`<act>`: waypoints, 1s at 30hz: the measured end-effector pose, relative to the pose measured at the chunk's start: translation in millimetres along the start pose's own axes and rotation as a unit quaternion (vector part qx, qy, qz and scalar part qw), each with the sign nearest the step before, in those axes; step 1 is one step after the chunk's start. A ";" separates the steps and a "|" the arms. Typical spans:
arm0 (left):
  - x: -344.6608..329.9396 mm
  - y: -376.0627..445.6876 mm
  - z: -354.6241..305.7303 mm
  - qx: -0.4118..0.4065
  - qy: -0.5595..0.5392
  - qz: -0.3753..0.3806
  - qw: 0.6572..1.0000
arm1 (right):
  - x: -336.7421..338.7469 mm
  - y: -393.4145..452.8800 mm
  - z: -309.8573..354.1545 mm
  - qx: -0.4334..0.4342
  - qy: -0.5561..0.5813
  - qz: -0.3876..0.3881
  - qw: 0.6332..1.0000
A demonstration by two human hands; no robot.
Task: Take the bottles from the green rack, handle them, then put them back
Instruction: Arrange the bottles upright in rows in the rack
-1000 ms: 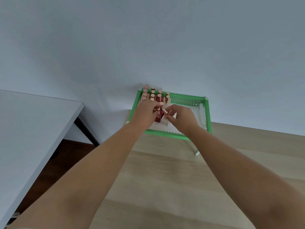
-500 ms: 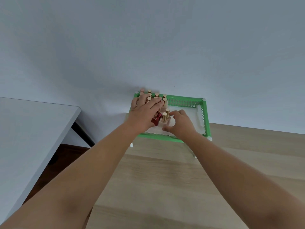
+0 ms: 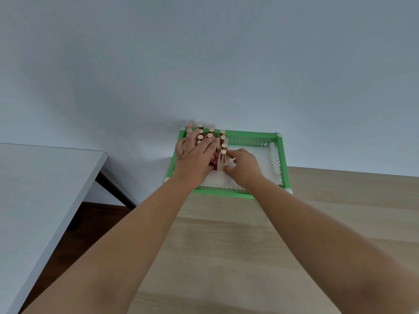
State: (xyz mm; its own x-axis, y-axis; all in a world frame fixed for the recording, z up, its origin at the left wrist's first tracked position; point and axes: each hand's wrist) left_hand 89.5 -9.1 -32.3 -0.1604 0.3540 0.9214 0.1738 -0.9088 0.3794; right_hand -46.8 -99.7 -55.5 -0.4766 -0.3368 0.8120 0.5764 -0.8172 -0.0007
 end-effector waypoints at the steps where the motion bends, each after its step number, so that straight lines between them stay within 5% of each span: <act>1: 0.3 0.0 -0.4 0.004 0.000 0.003 1.000 | -0.6 1.5 -0.2 -0.001 0.001 -0.003 1.000; 30: -6.0 8.9 5.8 -0.010 0.028 0.024 0.999 | -9.7 14.7 9.7 -0.066 0.046 0.006 0.997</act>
State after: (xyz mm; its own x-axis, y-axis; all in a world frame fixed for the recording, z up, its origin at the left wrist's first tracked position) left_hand 97.6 -18.0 -34.0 -0.2070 0.2977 0.9320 0.1641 -0.9285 0.3330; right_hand -27.3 -103.9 -57.8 -0.5319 -0.3836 0.7550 0.4936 -0.8649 -0.0917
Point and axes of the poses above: each hand's wrist, its own y-axis towards the middle knuckle, its own x-axis out of the back of the hand, z = x × y, and after that the axes turned 4 degrees about -y, right-handed
